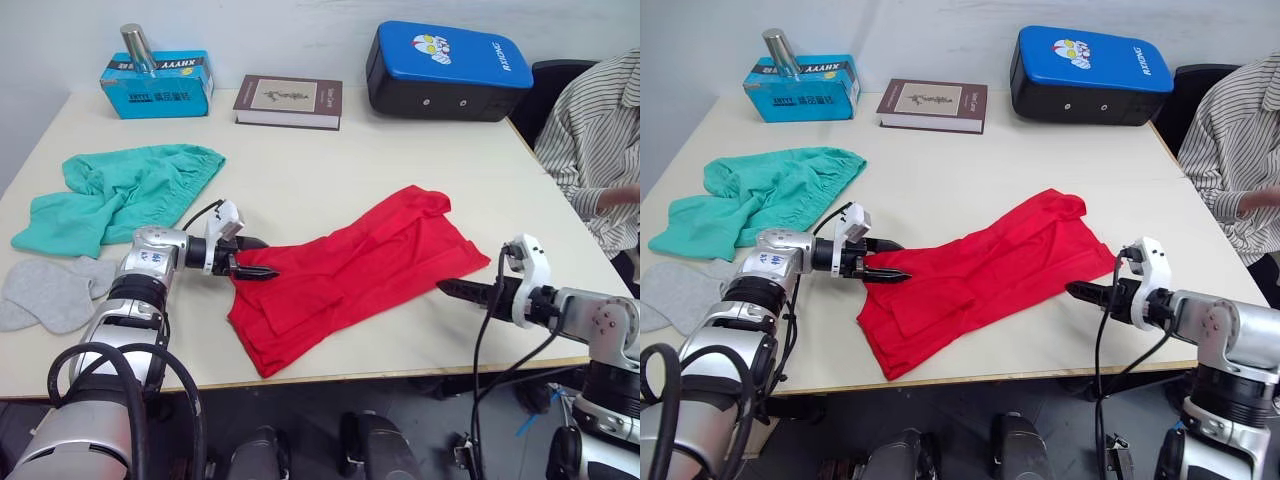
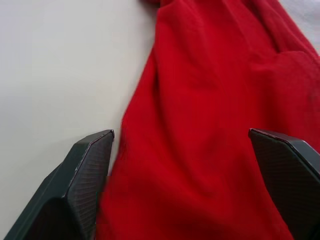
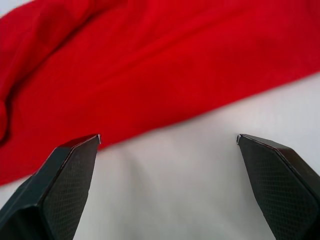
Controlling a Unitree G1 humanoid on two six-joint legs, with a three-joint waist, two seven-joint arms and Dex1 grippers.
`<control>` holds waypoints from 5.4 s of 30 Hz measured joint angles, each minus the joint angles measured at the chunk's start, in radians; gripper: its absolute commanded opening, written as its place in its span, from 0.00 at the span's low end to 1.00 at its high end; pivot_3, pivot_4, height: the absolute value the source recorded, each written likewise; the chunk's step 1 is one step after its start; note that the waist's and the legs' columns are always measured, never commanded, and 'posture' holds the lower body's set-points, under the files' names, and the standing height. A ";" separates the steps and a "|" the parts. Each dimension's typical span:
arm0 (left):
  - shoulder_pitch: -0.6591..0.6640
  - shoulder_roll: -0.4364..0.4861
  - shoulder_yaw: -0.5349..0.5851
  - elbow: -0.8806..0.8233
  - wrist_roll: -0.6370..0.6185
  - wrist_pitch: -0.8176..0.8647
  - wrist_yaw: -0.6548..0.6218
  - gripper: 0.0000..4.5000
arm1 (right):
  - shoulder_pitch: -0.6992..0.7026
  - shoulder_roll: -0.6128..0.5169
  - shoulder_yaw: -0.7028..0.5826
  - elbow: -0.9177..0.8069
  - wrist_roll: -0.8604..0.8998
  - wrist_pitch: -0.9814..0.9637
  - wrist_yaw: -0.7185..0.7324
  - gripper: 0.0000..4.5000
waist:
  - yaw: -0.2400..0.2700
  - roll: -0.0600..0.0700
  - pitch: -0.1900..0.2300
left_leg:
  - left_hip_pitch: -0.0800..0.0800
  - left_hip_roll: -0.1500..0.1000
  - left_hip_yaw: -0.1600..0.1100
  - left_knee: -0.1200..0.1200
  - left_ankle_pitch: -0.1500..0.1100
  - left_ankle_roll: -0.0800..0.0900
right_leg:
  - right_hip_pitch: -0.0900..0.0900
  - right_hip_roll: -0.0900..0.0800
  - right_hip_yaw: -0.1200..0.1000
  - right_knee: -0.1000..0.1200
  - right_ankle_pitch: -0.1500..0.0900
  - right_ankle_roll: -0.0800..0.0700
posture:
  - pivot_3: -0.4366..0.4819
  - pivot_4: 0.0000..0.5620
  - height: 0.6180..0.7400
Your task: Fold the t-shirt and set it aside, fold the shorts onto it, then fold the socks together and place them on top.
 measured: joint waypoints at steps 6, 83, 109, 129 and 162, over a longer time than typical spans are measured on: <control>0.044 -0.007 0.037 -0.025 -0.010 -0.001 -0.010 0.45 | -0.098 0.045 0.050 0.192 -0.014 -0.194 -0.088 0.53 | -0.011 -0.002 -0.001 | 0.000 0.000 0.000 0.000 0.000 0.000 | 0.000 -0.004 -0.001 0.002 0.000 -0.001 | 0.48 0.27 1.00; 0.002 -0.010 -0.002 -0.192 -0.189 0.631 0.208 0.11 | -0.004 0.352 0.559 -0.199 0.248 0.071 -0.024 0.80 | 0.003 0.006 0.004 | 0.001 0.005 0.001 -0.004 0.002 -0.011 | -0.008 0.007 0.002 0.009 -0.007 -0.012 | 0.48 0.27 1.00; 0.511 -0.188 0.390 -0.996 -0.368 0.748 0.700 0.00 | -0.189 -0.072 0.625 0.138 0.224 -0.197 0.174 0.01 | 0.019 0.003 0.002 | -0.002 -0.001 -0.002 -0.001 0.001 -0.004 | -0.007 -0.007 0.000 0.010 -0.005 -0.008 | 0.48 0.27 1.00; 0.781 0.178 0.290 -1.100 -0.219 0.451 0.599 0.98 | -0.049 -0.255 0.670 0.087 0.087 -0.699 0.459 0.76 | 0.019 0.005 0.004 | -0.002 -0.001 -0.002 -0.008 -0.002 -0.005 | -0.007 -0.006 -0.002 0.002 -0.005 -0.008 | 0.48 0.27 1.00; 0.595 0.201 -0.088 -0.671 0.093 -0.927 0.288 0.72 | -0.171 -0.010 0.851 0.748 -0.464 -2.578 0.427 0.47 | 0.015 0.018 0.005 | 0.032 0.001 0.013 -0.017 0.000 -0.005 | 0.015 -0.003 0.011 0.001 -0.004 -0.009 | 0.48 0.27 1.00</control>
